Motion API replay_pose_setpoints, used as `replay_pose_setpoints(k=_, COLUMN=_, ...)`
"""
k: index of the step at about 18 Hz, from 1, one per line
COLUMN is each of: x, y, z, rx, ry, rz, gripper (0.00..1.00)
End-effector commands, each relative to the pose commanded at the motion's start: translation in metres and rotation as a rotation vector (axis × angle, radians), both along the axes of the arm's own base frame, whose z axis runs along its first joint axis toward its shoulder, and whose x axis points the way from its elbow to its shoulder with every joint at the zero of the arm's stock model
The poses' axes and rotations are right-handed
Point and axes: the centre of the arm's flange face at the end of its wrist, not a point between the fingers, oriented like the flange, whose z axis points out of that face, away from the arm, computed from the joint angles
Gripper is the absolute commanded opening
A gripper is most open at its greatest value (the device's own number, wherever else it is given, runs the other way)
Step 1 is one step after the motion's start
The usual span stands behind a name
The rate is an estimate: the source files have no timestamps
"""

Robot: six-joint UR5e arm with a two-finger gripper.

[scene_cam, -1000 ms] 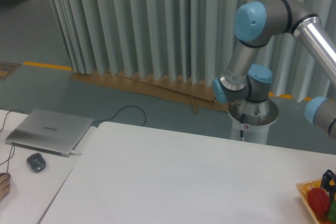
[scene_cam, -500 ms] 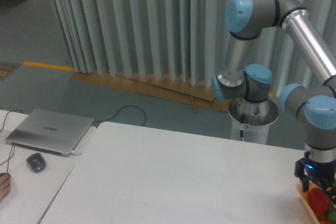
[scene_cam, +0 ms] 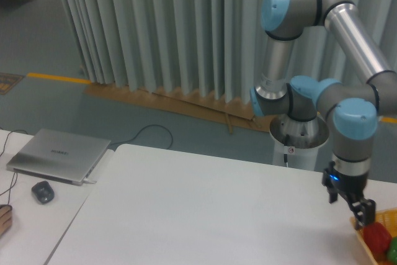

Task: Place the green peppers in a basket

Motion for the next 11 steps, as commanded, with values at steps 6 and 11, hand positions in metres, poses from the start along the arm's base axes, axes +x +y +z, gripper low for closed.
replay_pose_setpoints(k=6, x=0.052, y=-0.018, z=0.024, rx=0.073, ry=-0.044, rz=-0.016, gripper=1.00)
replay_pose_setpoints(k=11, x=0.085, y=-0.012, z=0.015, rx=0.057, ry=-0.062, rz=-0.054, gripper=1.00)
